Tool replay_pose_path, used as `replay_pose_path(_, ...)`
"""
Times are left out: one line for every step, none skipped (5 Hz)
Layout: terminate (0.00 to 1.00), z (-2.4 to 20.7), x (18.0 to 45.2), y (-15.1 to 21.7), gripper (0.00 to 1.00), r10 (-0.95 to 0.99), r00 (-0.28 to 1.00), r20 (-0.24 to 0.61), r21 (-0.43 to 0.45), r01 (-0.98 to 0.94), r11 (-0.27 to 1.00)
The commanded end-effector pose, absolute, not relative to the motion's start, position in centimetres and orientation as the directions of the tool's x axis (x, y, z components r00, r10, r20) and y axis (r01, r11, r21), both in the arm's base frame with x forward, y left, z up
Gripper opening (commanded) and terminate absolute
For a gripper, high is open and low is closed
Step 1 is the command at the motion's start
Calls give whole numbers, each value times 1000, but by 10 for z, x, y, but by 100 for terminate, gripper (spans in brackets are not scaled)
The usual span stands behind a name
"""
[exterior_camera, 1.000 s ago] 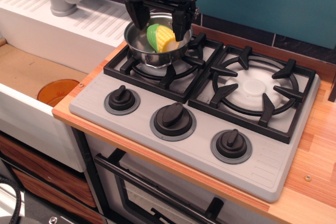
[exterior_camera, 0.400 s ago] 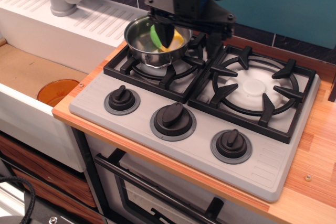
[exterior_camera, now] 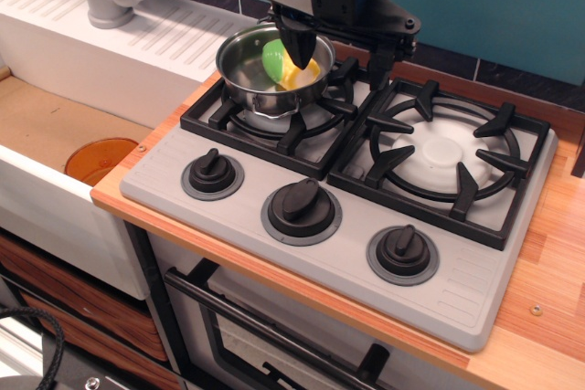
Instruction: Put corncob in pot or pan an put pot or pan on stove
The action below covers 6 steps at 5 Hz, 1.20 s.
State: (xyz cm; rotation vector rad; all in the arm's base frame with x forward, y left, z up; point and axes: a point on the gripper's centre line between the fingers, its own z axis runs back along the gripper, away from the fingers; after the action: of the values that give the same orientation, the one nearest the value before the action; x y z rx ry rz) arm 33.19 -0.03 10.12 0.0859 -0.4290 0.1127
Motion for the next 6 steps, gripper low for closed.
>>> replay_pose_path(0,108,346,8,100,71,872,485,52,-110,993)
replay_pose_path(0,101,348,9,100,70,861,504,45,-107,993)
replay_pose_path(0,95,352,11,100,83,856,510,44,-123,991)
replay_pose_path(0,88,355,11,100,77,849,523,47,-119,992)
replay_pose_path(0,80,355,9,100,80,840,537,40,-121,992)
replay_pose_path(0,74,355,7,100,85,832,548,41,-128,991)
